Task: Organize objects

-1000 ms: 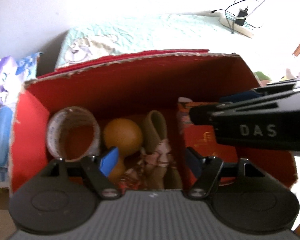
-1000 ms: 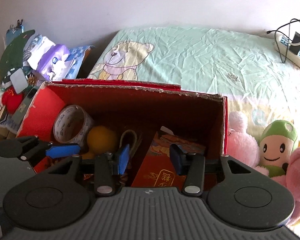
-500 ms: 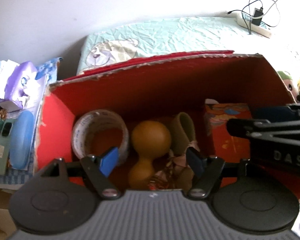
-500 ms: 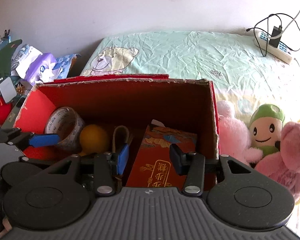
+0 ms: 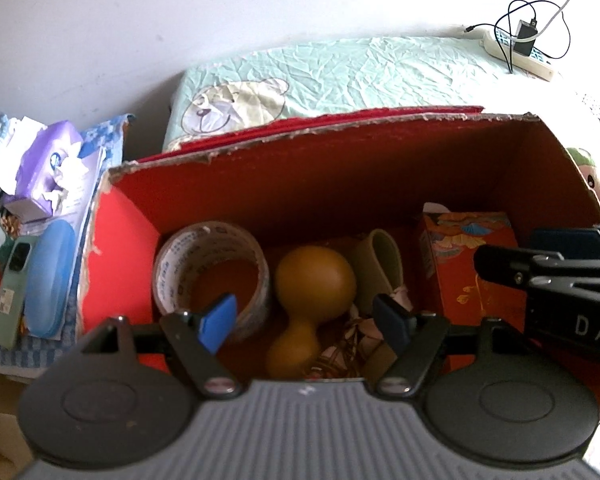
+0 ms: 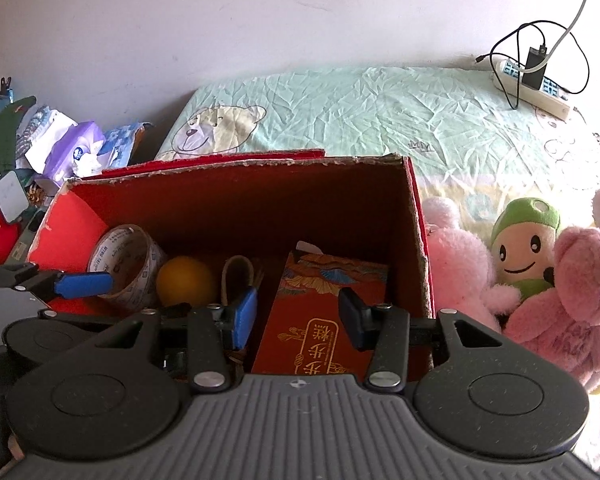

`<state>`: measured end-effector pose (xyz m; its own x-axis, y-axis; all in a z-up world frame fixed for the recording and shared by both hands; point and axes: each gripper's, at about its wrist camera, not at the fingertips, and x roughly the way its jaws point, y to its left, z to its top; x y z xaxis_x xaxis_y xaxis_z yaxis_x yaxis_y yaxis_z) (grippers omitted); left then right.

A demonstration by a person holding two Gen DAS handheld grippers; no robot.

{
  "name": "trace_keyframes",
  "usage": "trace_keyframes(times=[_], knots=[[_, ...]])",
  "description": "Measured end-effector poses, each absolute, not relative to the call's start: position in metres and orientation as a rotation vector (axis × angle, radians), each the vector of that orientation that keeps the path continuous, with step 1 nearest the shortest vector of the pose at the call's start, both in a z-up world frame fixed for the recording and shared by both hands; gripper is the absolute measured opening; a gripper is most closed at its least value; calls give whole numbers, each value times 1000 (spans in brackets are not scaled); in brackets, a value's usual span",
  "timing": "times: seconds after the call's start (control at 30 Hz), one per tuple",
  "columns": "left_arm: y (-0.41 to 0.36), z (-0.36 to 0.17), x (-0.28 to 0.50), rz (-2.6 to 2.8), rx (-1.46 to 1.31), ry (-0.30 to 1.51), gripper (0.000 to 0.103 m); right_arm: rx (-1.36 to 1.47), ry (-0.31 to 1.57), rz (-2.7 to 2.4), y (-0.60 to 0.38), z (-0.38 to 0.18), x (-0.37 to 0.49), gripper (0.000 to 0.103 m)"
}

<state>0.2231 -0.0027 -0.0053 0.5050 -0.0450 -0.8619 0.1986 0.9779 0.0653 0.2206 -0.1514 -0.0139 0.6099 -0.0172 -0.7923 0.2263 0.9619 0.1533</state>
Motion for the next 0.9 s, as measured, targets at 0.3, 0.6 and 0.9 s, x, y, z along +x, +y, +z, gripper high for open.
trace_keyframes(times=[0.3,0.6,0.9], knots=[[-2,-6,223,-149,155,1038,77,230,876,-160,-149,-16,218,47],[-4,-7,222,-142,171,1031,77,210,874,-190,-148,-16,215,47],[-3,-6,225,-140,159,1041,79,212,871,-209,-147,-16,215,47]])
